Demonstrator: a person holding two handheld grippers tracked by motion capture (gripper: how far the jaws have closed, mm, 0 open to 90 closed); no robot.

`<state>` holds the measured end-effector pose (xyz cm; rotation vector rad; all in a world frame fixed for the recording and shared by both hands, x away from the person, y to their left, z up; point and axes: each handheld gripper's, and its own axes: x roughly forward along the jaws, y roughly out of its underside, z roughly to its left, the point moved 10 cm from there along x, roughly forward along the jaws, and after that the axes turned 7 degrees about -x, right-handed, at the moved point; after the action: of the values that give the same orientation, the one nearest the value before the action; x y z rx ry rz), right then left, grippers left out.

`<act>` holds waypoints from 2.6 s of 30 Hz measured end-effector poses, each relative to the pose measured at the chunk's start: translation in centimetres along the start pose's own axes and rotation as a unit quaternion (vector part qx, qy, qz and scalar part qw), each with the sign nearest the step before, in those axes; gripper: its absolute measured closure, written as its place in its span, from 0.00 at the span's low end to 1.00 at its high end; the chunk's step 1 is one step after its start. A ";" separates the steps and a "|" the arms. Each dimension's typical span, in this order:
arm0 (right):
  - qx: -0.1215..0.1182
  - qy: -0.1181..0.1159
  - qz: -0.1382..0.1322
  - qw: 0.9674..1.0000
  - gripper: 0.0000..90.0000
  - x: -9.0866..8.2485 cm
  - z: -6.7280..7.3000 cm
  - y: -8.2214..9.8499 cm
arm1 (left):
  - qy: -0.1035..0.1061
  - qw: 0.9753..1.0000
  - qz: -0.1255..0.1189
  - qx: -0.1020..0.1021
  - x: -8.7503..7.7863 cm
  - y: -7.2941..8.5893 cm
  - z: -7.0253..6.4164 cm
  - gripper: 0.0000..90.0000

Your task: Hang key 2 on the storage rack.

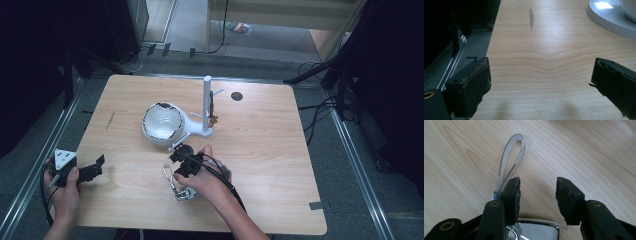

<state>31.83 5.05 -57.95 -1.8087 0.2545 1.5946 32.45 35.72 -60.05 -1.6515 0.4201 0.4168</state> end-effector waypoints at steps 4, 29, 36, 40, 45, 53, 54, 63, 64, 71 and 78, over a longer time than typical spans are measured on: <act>-0.003 -0.005 0.007 1.000 0.61 0.3 0.6 0.1 | 0.000 1.000 0.000 0.000 0.0 0.0 0.0 0.03; -0.014 -0.033 0.039 0.999 0.68 1.4 3.3 0.6 | 0.000 1.000 0.000 0.001 0.0 0.0 0.0 0.03; -0.009 -0.043 0.051 0.998 0.71 1.6 4.0 0.9 | 0.000 1.000 0.000 0.001 0.0 0.0 0.0 0.03; -0.011 -0.042 0.059 0.997 0.74 2.0 4.1 1.0 | -0.001 1.000 0.000 0.001 0.0 0.0 0.0 0.03; -0.020 -0.025 0.066 0.997 0.85 2.5 4.0 1.3 | -0.001 1.000 0.000 0.001 0.0 0.0 0.0 0.03; -0.023 -0.001 0.051 0.998 0.92 2.4 3.7 1.4 | -0.001 1.000 0.000 0.000 0.0 0.0 0.0 0.03; -0.023 -0.001 0.046 0.999 0.92 2.3 3.6 1.4 | -0.001 1.000 0.000 0.000 0.0 0.0 0.0 0.03; -0.002 0.013 -0.018 1.000 0.92 0.5 2.2 1.3 | 0.000 1.000 -0.003 0.001 -0.1 0.0 -0.1 0.03; -0.001 0.015 -0.026 1.000 0.92 0.2 2.0 1.3 | -0.001 1.000 -0.005 0.002 -0.1 0.0 -0.1 0.03; 0.007 0.017 -0.065 0.998 0.92 -1.2 1.1 1.2 | -0.005 1.000 -0.014 0.006 -0.3 -0.1 -0.1 0.03; 0.013 0.023 -0.095 0.995 0.92 -2.9 0.2 1.0 | -0.017 0.999 -0.028 0.013 -0.4 -0.3 -0.1 0.03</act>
<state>30.47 3.57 -55.61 -1.7934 0.1204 1.4131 32.25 35.62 -59.58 -1.6244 0.3517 0.3951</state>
